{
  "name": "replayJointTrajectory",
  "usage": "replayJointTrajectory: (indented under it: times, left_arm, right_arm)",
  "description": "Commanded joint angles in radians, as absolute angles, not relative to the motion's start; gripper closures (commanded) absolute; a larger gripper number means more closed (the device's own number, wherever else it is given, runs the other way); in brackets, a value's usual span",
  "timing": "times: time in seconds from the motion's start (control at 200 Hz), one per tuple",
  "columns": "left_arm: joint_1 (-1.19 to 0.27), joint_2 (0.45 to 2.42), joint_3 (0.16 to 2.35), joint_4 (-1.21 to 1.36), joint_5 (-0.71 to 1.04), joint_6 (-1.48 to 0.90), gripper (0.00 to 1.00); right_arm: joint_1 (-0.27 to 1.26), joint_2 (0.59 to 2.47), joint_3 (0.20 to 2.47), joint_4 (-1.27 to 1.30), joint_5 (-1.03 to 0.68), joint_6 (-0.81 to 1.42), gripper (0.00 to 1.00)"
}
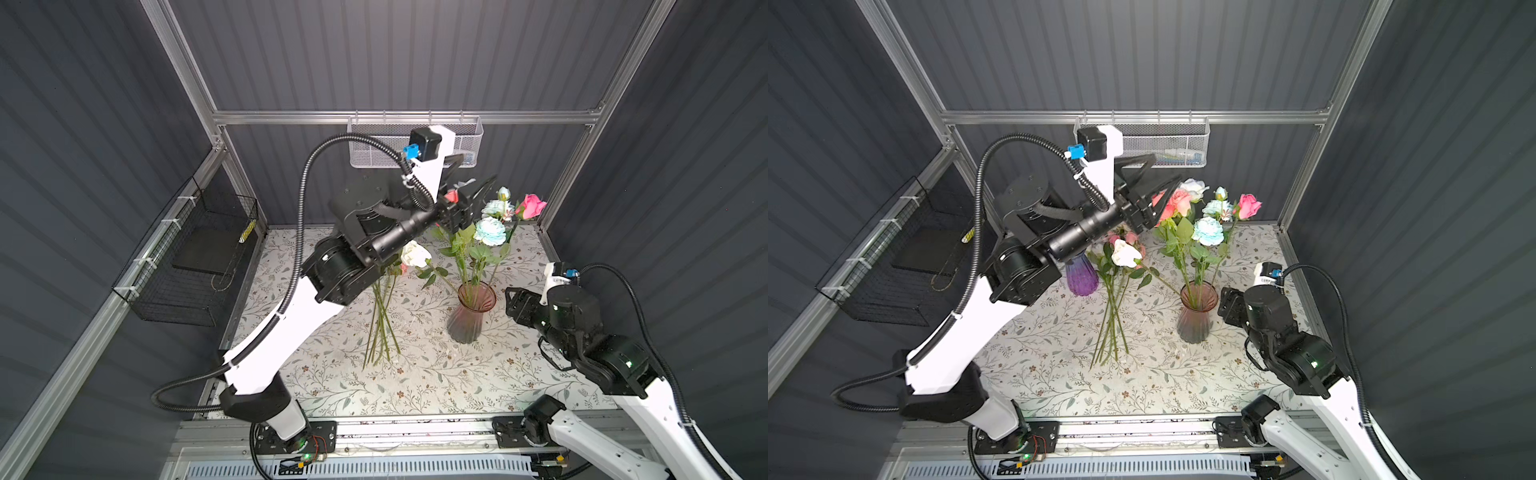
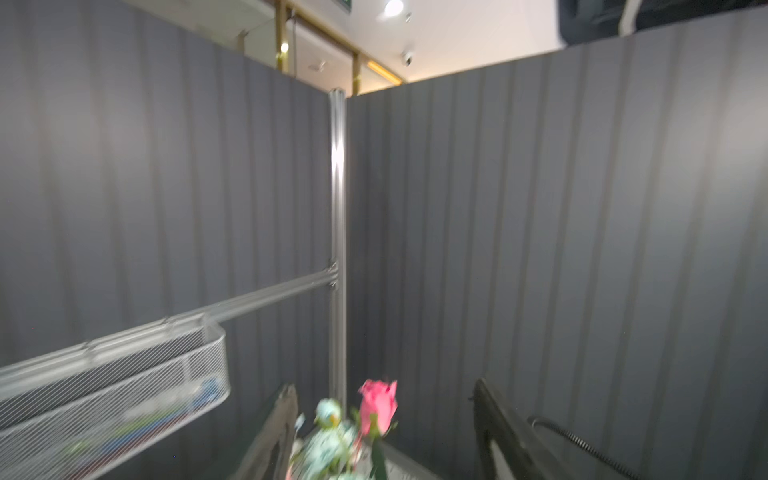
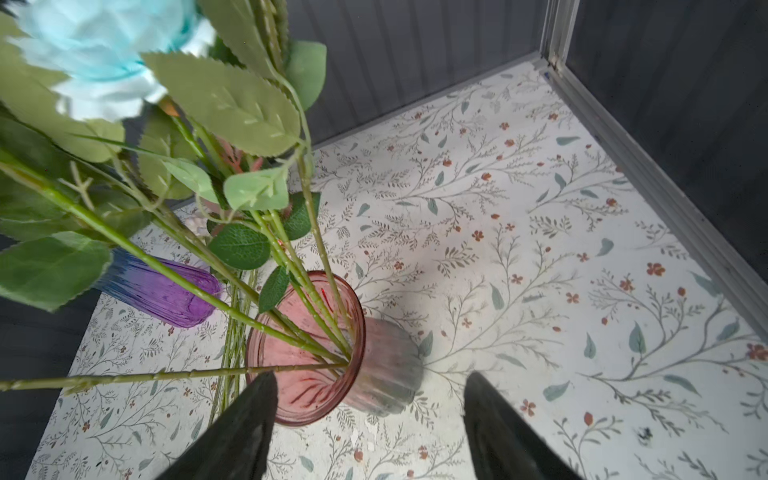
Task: Arrange the flowers into the vase
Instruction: 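Open the left gripper and draw it back while the right gripper approaches the pink vase, then grasp the pink vase rim with the right gripper while the left gripper lowers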
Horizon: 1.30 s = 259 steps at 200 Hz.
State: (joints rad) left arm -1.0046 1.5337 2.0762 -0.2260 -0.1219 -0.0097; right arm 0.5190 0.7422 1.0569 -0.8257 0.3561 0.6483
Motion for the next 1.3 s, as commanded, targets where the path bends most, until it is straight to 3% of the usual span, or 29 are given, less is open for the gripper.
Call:
replayJointTrajectory:
  times: [0.0, 0.21, 0.435, 0.65, 0.87, 1.1, 1.29]
  left_arm:
    - [-0.965, 1.359, 1.833, -0.315, -0.401, 0.012, 0.32]
    - [-0.898, 0.999, 1.349, -0.357, -0.616, -0.156, 0.31]
    - [-0.897, 0.715, 1.018, -0.415, -0.710, -0.322, 0.30]
    - [-0.897, 0.645, 0.904, -0.479, -0.693, -0.419, 0.30]
    - [-0.897, 0.706, 0.917, -0.450, -0.677, -0.375, 0.29]
    - [-0.897, 0.710, 0.906, -0.427, -0.682, -0.342, 0.28]
    - [-0.897, 0.692, 0.890, -0.427, -0.687, -0.339, 0.27]
  right_arm:
    - [0.478, 0.764, 1.077, -0.897, 0.248, 0.673, 0.33]
    - [0.405, 0.900, 1.109, -0.889, 0.056, 0.647, 0.38]
    - [0.365, 1.028, 1.143, -0.869, -0.011, 0.662, 0.43]
    - [0.337, 1.074, 1.117, -0.825, -0.015, 0.688, 0.55]
    - [0.308, 1.113, 1.100, -0.786, -0.041, 0.696, 0.77]
    - [0.308, 1.162, 1.081, -0.778, -0.054, 0.686, 0.79]
    - [0.308, 1.176, 1.062, -0.762, -0.051, 0.682, 0.88]
